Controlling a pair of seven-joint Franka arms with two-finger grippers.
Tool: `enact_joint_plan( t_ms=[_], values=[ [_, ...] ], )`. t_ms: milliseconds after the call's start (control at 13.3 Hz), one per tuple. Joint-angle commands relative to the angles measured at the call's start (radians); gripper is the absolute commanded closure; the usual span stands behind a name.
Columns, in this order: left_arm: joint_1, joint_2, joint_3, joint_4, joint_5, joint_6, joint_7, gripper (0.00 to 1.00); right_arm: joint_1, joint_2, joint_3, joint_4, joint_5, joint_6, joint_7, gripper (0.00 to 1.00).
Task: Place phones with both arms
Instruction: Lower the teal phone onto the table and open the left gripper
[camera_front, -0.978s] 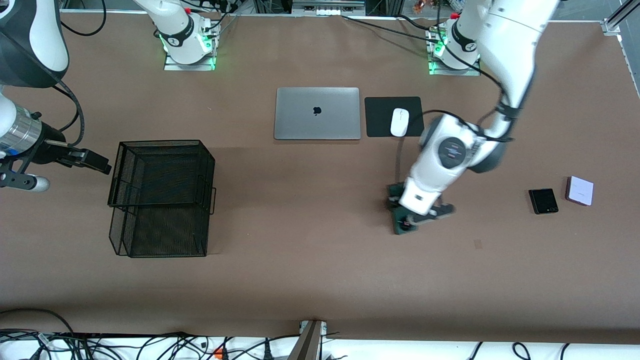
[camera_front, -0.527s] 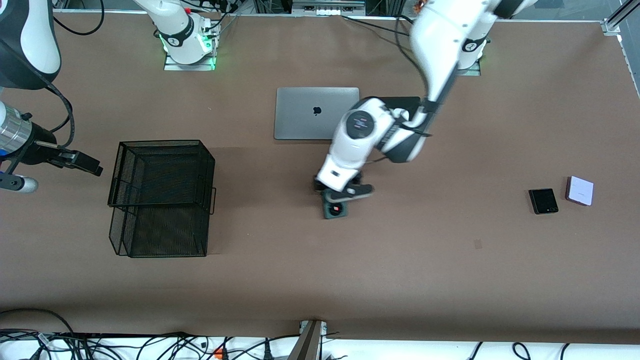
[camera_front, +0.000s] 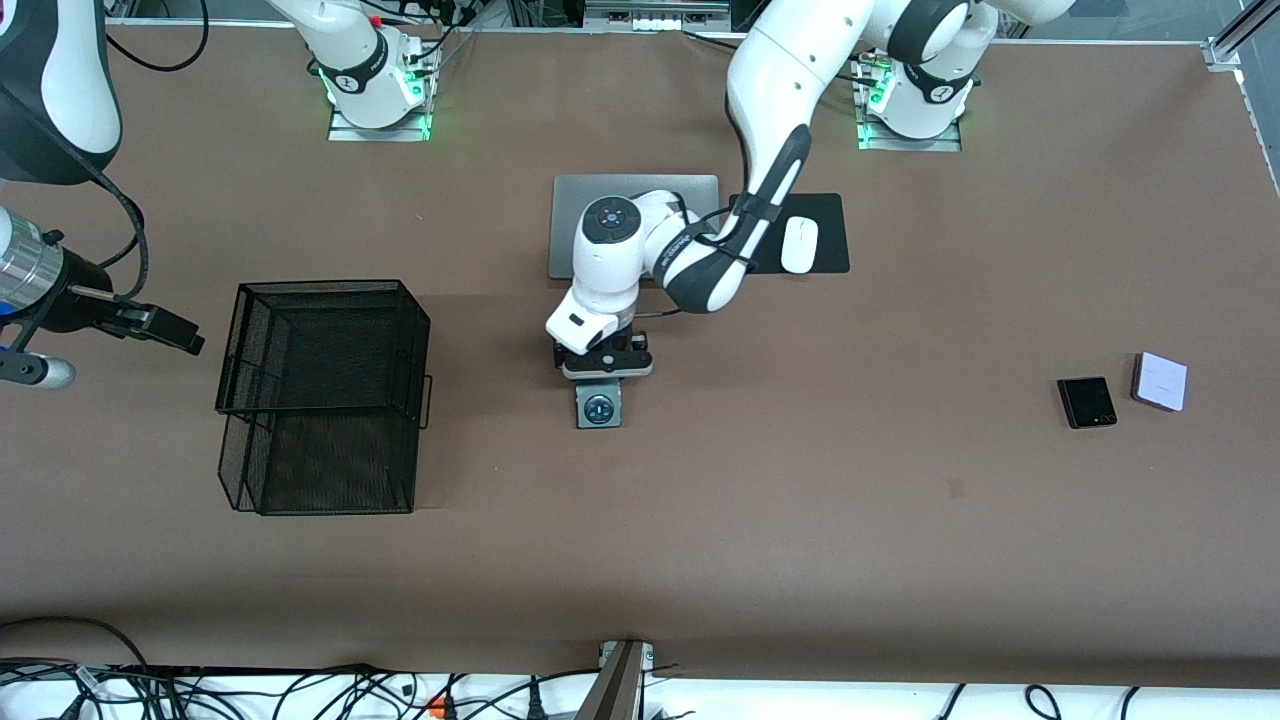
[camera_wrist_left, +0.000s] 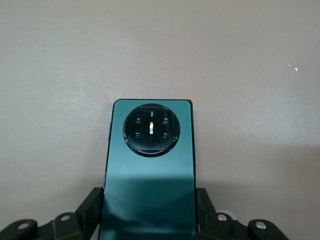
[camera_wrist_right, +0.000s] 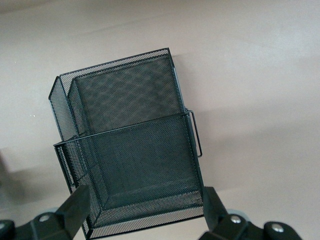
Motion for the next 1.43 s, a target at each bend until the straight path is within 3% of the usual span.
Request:
enact_joint_plan(
  t_ms=[0, 75, 150, 226, 301, 527, 752, 903, 1128, 1354],
  values=[
    [-0.021, 0.051, 0.032, 0.082, 0.009, -0.015, -0.012, 1.0, 0.014, -0.004, 0.001, 0.001, -0.012, -0.002, 0.011, 0.0],
    [-0.023, 0.053, 0.032, 0.082, 0.009, -0.013, -0.012, 1.0, 0.015, -0.004, 0.004, 0.0, -0.008, -0.005, 0.012, 0.0],
    [-0.023, 0.054, 0.032, 0.082, 0.009, -0.012, -0.012, 0.7, 0.017, -0.004, 0.006, 0.0, 0.0, -0.005, 0.009, 0.0],
    [-0.023, 0.054, 0.033, 0.081, 0.011, -0.01, -0.012, 0.14, 0.017, -0.004, 0.01, 0.0, 0.003, -0.005, 0.005, 0.0],
    [-0.023, 0.054, 0.038, 0.081, 0.011, -0.006, -0.01, 0.0, 0.017, -0.004, 0.017, 0.0, 0.003, -0.006, 0.002, 0.0],
    [-0.013, 0.03, 0.056, 0.082, 0.008, -0.024, -0.003, 0.0, 0.015, -0.002, 0.017, 0.0, 0.003, -0.005, -0.003, 0.0],
    [0.063, -0.08, 0.066, 0.047, 0.002, -0.156, 0.032, 0.0, 0.02, -0.004, 0.024, 0.003, 0.003, -0.005, 0.0, 0.0],
    [0.088, -0.187, 0.069, -0.08, 0.0, -0.268, 0.048, 0.0, 0.032, 0.008, 0.056, 0.006, 0.005, 0.015, 0.014, 0.0],
    [0.174, -0.344, 0.072, -0.296, 0.015, -0.283, 0.113, 0.0, 0.078, 0.056, 0.127, 0.006, 0.048, 0.087, 0.084, 0.0],
    [0.27, -0.445, 0.072, -0.42, 0.015, -0.285, 0.236, 0.0, 0.234, 0.149, 0.156, 0.008, 0.032, 0.193, 0.248, 0.0]
  ],
)
